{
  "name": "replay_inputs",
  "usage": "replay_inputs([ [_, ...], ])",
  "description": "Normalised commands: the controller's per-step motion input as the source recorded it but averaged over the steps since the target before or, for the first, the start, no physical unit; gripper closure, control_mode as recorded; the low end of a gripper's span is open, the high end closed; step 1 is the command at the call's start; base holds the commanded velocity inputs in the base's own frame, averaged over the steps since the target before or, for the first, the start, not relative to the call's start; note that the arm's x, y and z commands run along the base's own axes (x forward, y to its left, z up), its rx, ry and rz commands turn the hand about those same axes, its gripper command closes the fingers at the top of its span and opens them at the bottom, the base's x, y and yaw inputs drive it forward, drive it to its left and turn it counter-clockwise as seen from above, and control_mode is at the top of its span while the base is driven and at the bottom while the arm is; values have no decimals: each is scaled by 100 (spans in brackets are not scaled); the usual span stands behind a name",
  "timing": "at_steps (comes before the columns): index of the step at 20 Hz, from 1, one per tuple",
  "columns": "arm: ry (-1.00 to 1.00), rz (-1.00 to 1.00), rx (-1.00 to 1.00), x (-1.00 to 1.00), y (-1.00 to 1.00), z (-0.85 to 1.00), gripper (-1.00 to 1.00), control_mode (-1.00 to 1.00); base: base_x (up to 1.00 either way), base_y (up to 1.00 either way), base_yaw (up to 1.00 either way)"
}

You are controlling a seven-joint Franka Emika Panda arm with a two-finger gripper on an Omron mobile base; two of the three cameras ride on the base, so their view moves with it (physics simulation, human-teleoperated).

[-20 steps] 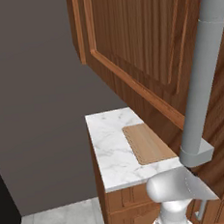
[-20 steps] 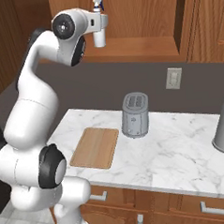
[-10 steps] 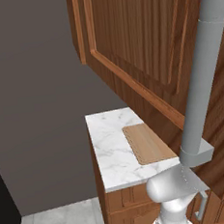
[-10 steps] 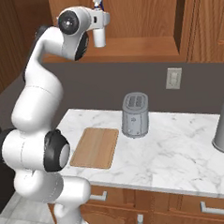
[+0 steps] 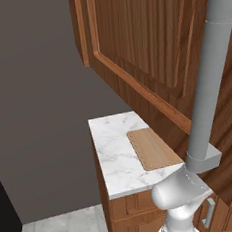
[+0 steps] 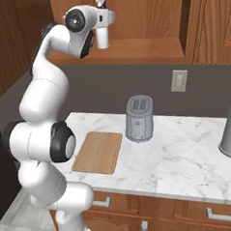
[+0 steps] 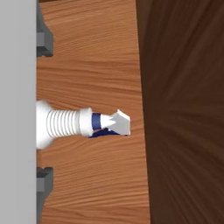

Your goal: Grab the spray bottle from the cabinet, then place it next to the cutting board for sanitizing. Then grab the dish brush from the countertop next to the sink and place it next to the cutting board.

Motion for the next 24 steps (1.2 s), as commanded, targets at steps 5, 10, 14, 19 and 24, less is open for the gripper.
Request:
replay_inputs([
  [5, 0, 0, 0, 30, -1, -1, -100, -100, 0, 0, 0],
  [10, 0, 0, 0, 29, -8, 0, -100, -100, 0, 0, 0],
  [14, 0, 0, 0, 28, -6, 0, -100, -100, 0, 0, 0],
  [19, 0, 0, 0, 27, 0, 0, -100, -100, 0, 0, 0],
  [24, 0, 0, 0, 27, 1, -5, 100, -100, 0, 0, 0],
])
